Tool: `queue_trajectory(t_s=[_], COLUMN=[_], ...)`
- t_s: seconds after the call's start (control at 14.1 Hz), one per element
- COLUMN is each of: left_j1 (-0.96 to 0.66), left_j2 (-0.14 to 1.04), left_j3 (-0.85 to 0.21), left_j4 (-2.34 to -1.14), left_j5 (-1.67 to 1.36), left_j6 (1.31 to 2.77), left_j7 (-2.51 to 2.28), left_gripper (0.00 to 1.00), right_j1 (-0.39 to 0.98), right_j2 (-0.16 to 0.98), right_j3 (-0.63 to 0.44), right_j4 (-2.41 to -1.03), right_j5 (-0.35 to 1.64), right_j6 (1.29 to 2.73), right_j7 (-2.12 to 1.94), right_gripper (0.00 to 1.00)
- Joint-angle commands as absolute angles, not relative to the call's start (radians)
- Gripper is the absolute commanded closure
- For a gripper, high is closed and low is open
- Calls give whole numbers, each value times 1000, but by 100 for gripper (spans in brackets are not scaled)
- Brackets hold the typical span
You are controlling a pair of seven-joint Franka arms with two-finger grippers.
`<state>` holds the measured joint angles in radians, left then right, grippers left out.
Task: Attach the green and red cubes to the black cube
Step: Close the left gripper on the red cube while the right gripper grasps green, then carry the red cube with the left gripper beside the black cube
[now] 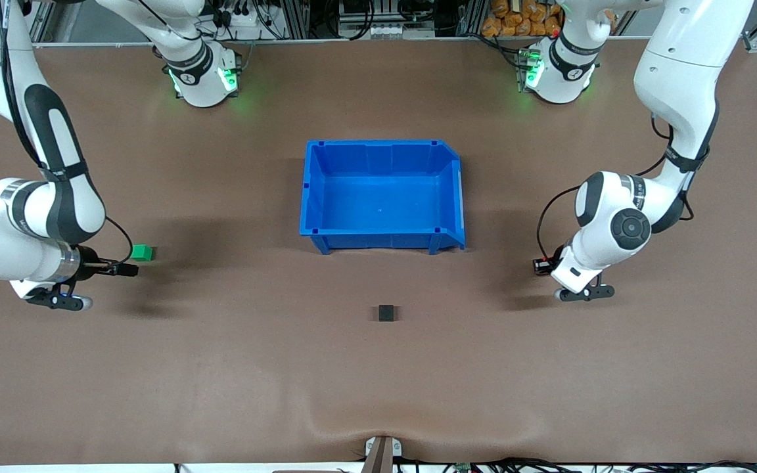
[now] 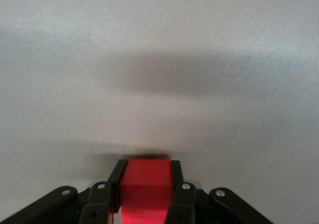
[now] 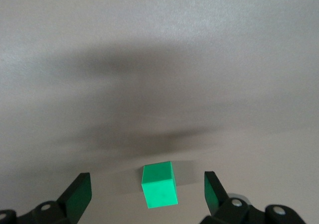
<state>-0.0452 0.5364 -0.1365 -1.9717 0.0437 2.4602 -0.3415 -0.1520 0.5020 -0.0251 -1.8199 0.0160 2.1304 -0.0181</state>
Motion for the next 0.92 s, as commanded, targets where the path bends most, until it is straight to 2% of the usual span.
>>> queue_trajectory(t_s=[0.0,0.14,0.57,0.64,0.85], left_j1=[-57,-60,-133,-158,-253], left_j2=[534,540,581,603,685], left_j3=[-133,-135,-137,-138,-129], left_j4=[-1855,-1784,-1610,-1576,-1479], left_j5=[66,66,52,52,63], left_j6=[2330,2275,2272,2270,2270], left_j7=[-483,-604,-964,-1039,-1340], left_gripper=[100,100,100,100,100], right_j1=[-153,-153,-153,-153,-153], right_j2=[485,485,488,494,505], right_j3=[-21,-21,-21,-21,-21], right_j4=[-1867,-1908,-1993,-1993,-1993], right_j5=[23,20,17,17,14], right_j6=[2158,2215,2339,2339,2339], right_j7=[-21,-21,-21,-21,-23], right_gripper=[0,0,1,6,16])
